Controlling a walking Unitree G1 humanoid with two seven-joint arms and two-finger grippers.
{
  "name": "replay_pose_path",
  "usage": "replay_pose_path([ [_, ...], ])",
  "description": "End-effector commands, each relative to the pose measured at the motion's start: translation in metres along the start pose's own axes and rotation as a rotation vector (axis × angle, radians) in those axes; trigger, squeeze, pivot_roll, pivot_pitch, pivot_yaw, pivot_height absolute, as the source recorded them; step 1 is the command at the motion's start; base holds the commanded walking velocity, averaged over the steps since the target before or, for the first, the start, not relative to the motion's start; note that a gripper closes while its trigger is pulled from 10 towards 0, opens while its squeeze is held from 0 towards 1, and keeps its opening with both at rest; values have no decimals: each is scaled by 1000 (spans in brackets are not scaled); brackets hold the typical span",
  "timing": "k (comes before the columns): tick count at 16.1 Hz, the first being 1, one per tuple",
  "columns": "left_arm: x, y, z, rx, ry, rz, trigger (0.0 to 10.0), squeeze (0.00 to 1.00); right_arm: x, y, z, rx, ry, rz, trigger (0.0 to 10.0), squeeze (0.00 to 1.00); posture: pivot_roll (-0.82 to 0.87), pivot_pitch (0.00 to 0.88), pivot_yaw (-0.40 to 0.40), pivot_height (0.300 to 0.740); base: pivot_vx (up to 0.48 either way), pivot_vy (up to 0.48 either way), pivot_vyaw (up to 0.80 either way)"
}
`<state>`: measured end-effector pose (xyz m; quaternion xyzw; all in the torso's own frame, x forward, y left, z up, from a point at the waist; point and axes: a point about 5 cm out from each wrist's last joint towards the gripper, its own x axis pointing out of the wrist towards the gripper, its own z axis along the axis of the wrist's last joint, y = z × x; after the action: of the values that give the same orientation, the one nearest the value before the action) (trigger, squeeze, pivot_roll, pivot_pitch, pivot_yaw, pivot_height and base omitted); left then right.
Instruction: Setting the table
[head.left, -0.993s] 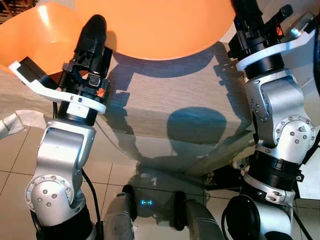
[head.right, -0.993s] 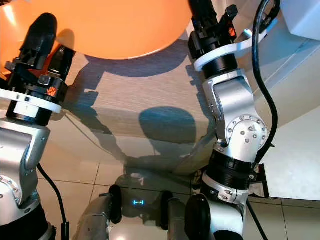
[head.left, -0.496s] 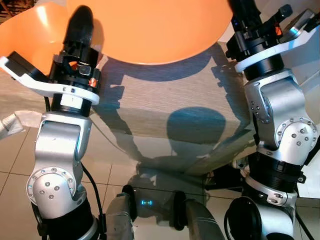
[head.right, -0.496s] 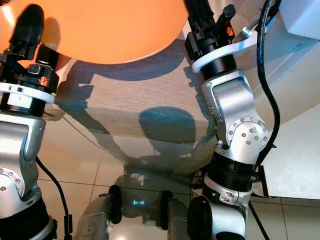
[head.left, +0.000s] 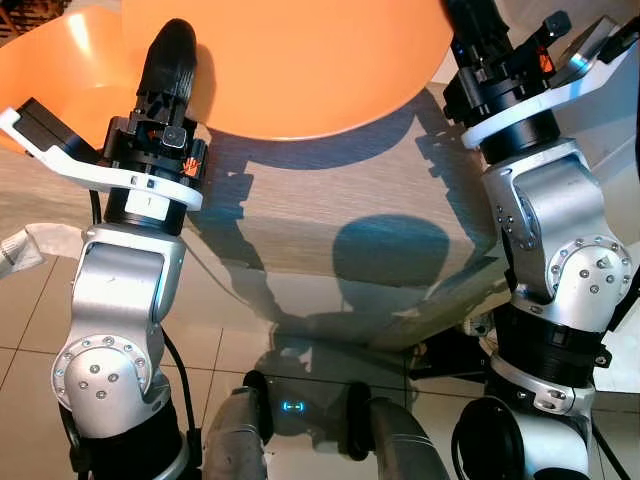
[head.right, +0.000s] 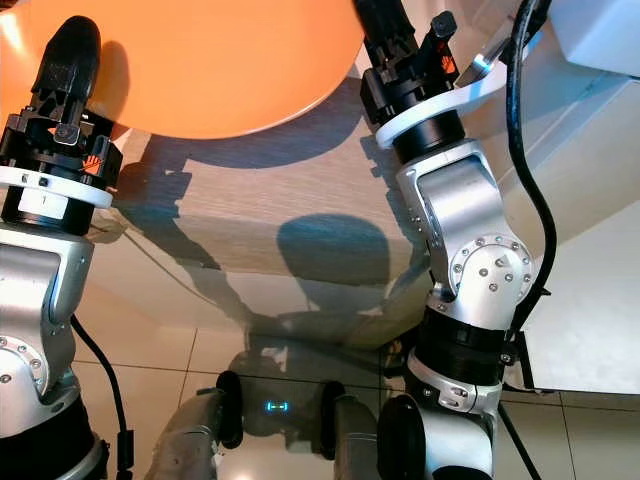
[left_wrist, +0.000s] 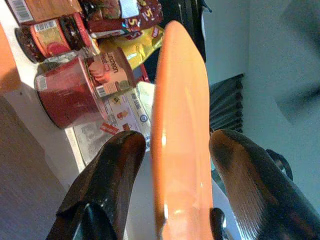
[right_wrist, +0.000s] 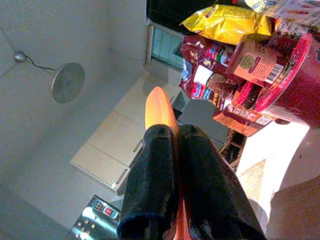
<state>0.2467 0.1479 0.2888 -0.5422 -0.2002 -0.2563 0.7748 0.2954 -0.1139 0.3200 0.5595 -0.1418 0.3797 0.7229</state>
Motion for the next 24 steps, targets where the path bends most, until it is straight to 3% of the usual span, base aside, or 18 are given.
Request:
replay_pose_path([
  [1,-3,-7,-4,21,26,-39,0,0,-2,14,2,-14,0,67,10000,0,-81,264,-42,740,0,0,0],
  [11,-1,-10,0,18,11,-79,0,0,0,7,-5,-30,16,34,10000,0,-70,236,-40,740,0,0,0],
  [18,1,-14,8,32,-10,-122,0,0,5,-14,-16,-148,76,-82,10000,0,-59,192,-39,740,0,0,0],
  [19,1,-15,11,35,-23,-132,0,0,3,-17,-20,-142,90,-70,10000,1000,-55,185,-39,740,0,0,0],
  [24,-7,-19,48,171,-120,-132,0,0,-15,-30,-28,-162,112,-58,10000,1000,-55,166,-29,740,0,0,0],
])
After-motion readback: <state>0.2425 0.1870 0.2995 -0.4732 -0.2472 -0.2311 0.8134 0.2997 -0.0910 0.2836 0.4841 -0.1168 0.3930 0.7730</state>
